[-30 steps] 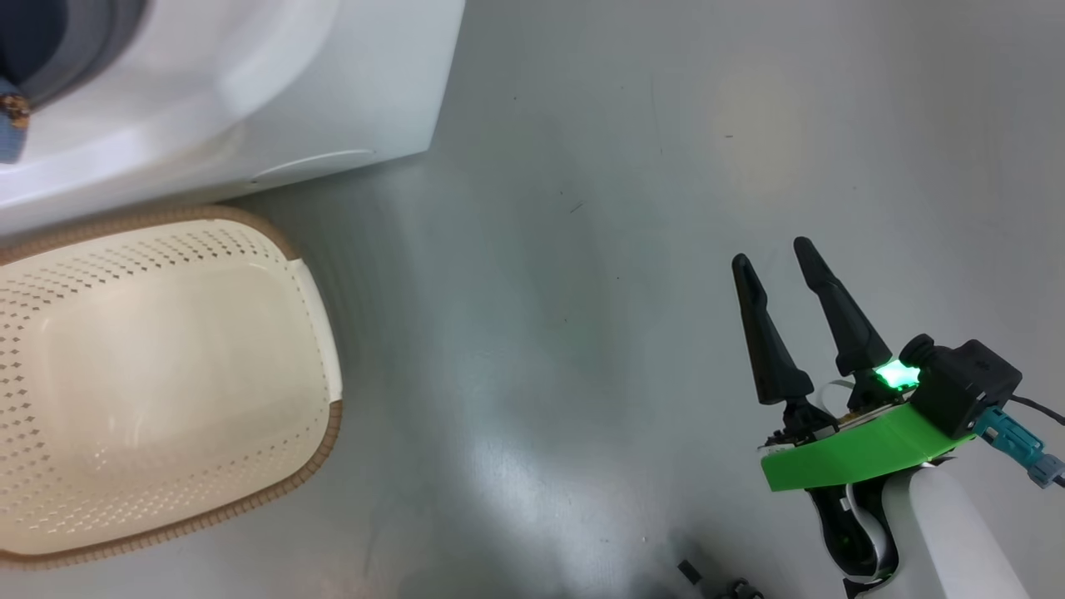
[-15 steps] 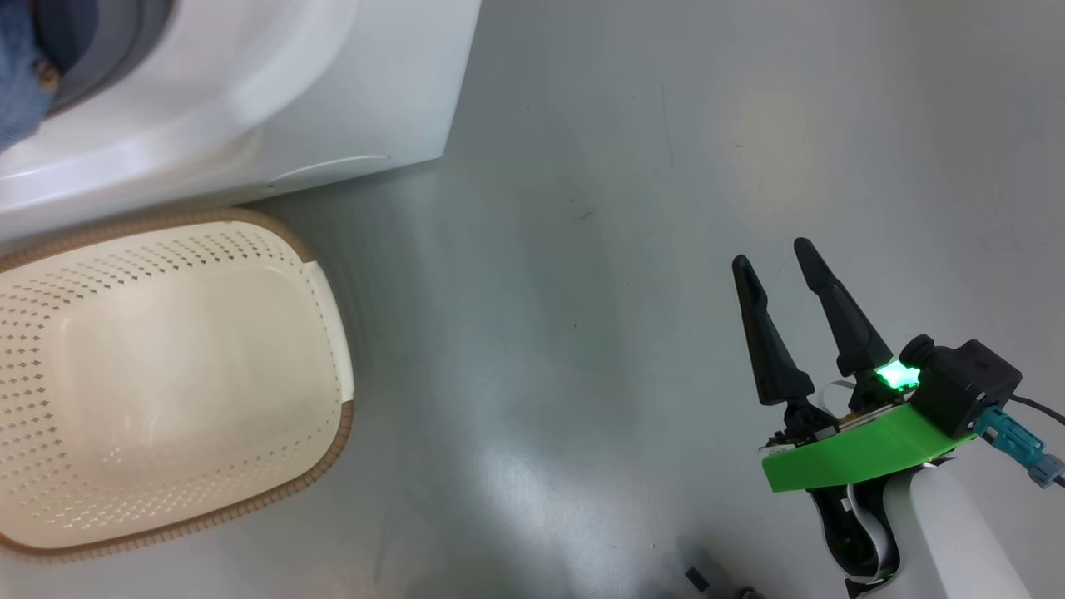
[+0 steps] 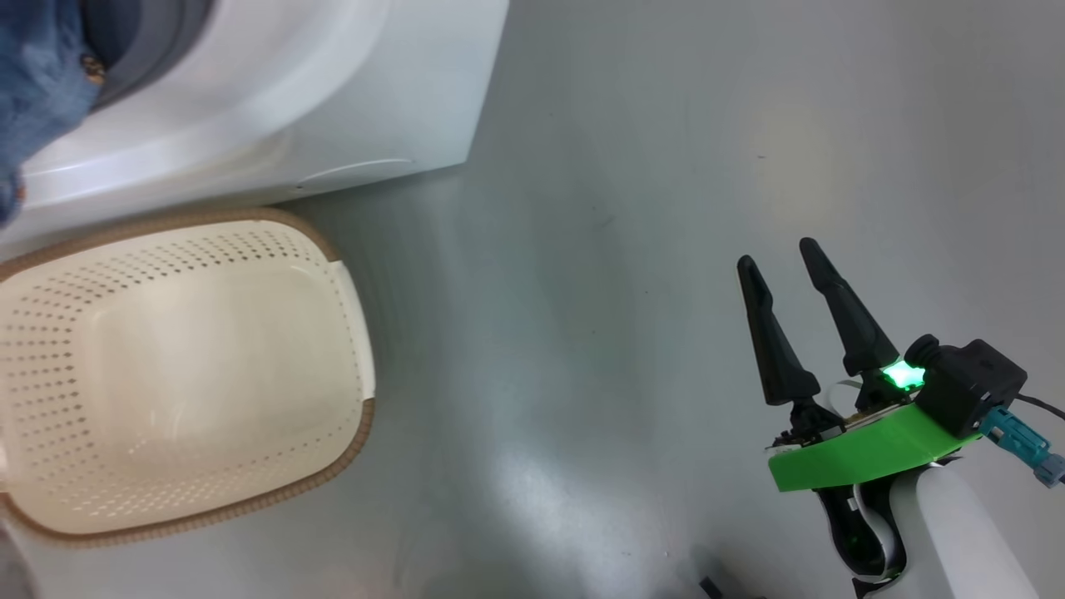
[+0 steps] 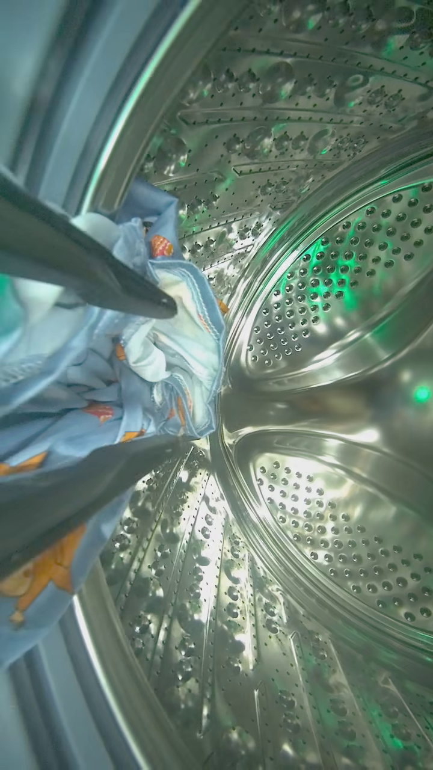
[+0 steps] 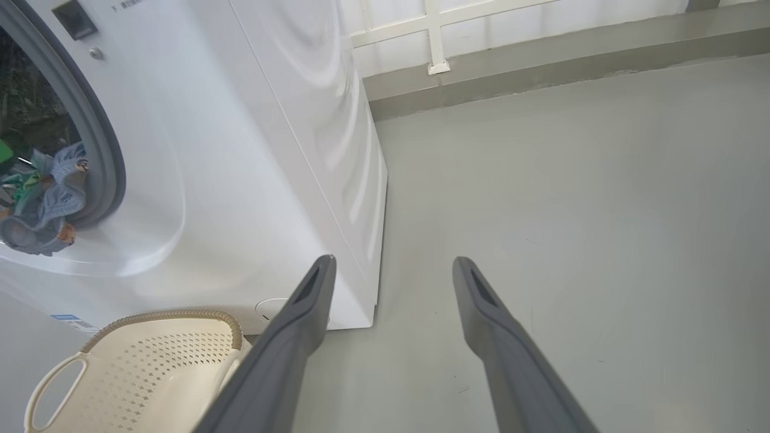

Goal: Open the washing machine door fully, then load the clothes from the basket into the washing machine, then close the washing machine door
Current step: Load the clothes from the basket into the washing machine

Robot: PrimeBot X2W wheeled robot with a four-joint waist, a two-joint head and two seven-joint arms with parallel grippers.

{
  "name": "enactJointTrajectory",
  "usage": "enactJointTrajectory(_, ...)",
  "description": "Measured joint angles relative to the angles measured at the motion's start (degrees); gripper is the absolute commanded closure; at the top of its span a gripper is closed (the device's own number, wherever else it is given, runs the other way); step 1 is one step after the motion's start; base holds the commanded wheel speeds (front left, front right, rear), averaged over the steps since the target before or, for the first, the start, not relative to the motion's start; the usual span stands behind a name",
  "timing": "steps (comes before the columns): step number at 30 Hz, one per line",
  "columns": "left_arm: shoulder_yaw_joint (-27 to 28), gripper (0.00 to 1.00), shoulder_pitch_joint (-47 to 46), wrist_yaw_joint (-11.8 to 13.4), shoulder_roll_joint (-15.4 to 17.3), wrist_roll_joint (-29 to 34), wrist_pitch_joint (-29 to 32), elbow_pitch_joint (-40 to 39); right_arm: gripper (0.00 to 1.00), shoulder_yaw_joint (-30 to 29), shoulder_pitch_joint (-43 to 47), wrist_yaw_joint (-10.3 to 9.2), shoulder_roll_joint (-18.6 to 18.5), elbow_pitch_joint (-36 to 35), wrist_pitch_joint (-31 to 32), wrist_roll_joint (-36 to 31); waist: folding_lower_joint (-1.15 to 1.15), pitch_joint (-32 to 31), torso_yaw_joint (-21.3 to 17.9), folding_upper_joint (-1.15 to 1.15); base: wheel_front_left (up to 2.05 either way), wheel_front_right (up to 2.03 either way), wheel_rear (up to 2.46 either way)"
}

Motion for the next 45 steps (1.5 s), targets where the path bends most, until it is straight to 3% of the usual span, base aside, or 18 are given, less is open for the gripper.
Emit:
enactJointTrajectory(20, 3.21, 0.0, 26.82, 0.0, -8.87, 1.63, 0.0, -23.21, 0.0, -2.23, 0.64, 0.0, -2.03, -0.33, 0.0, -0.09, 0.0, -2.36, 4.8, 0.0, 0.0, 0.0, 0.0)
enactJointTrajectory(27, 5.34, 0.0, 40.05, 0.0, -12.87, 1.7, 0.01, -32.85, 0.0, -2.72, 0.83, 0.0, -2.87, -0.4, 0.0, -0.09, 0.0, -3.5, 5.69, 0.0, 0.0, 0.0, 0.0)
enactJointTrajectory(37, 5.33, 0.0, 49.6, -0.01, -14.25, 2.71, 0.01, -41.4, 0.0, -2.88, 1.93, 0.0, -3.59, -0.52, 0.0, -0.09, 0.0, -4.33, 6.34, 0.0, 0.0, 0.0, 0.0)
enactJointTrajectory(45, 5.27, 0.0, 50.77, 0.0, -14.6, 3.05, 0.01, -42.98, 0.0, -2.7, 1.95, 0.0, -4.11, -0.52, 0.0, -0.09, 0.0, -4.45, 6.4, 0.0, 0.0, 0.0, 0.0)
